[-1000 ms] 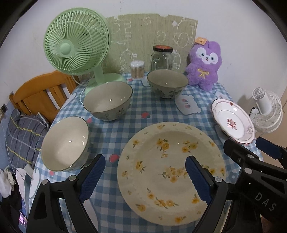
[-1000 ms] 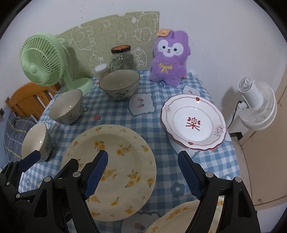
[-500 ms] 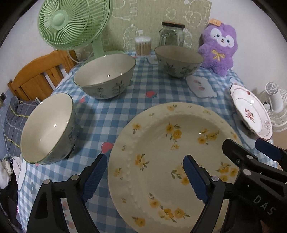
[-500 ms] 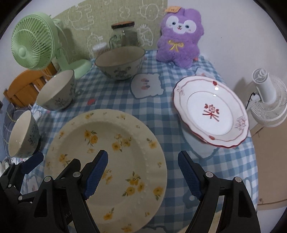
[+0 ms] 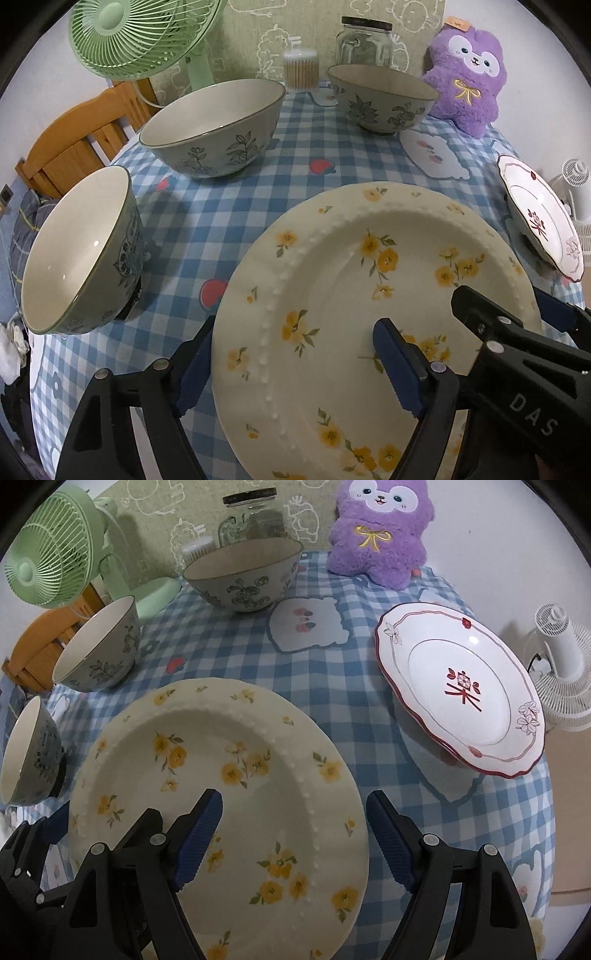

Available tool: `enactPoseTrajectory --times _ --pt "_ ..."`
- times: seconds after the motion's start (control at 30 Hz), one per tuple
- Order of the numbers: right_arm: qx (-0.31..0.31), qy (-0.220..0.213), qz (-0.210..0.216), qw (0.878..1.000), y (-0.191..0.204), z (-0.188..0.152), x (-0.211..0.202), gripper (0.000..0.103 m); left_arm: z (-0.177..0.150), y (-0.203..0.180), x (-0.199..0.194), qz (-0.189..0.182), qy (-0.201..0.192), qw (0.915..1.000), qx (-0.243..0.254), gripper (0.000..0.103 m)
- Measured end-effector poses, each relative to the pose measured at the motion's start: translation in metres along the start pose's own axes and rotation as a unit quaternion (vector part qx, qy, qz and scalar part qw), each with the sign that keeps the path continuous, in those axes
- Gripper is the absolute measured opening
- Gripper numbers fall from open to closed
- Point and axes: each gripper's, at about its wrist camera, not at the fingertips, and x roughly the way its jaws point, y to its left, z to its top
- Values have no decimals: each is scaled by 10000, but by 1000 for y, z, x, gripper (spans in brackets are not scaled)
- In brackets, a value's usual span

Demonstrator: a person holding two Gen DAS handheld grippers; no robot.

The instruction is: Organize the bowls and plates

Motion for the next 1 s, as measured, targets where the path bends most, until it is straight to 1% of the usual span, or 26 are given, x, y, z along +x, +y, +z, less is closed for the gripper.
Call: enactPoseTrajectory --times 0.07,0.2,0.27,0.37,0.57,1.0 --pt "18 34 -14 10000 -1 1 3 83 0 0 0 3 -7 10000 -11 84" --pt "190 179 125 9996 -5 -1 8 82 0 1 0 5 -29 10000 -5 84" --pt "229 197 118 9995 -5 -2 8 82 -1 1 0 9 -47 10000 13 84" --pt "218 215 117 9995 -3 -2 7 76 -1 1 0 10 -45 10000 11 84" --pt "223 277 83 9993 -2 -1 7 76 0 0 1 -2 12 10000 13 84" --pt "234 257 -54 9994 0 -1 4 76 0 4 1 -140 87 9998 -58 82"
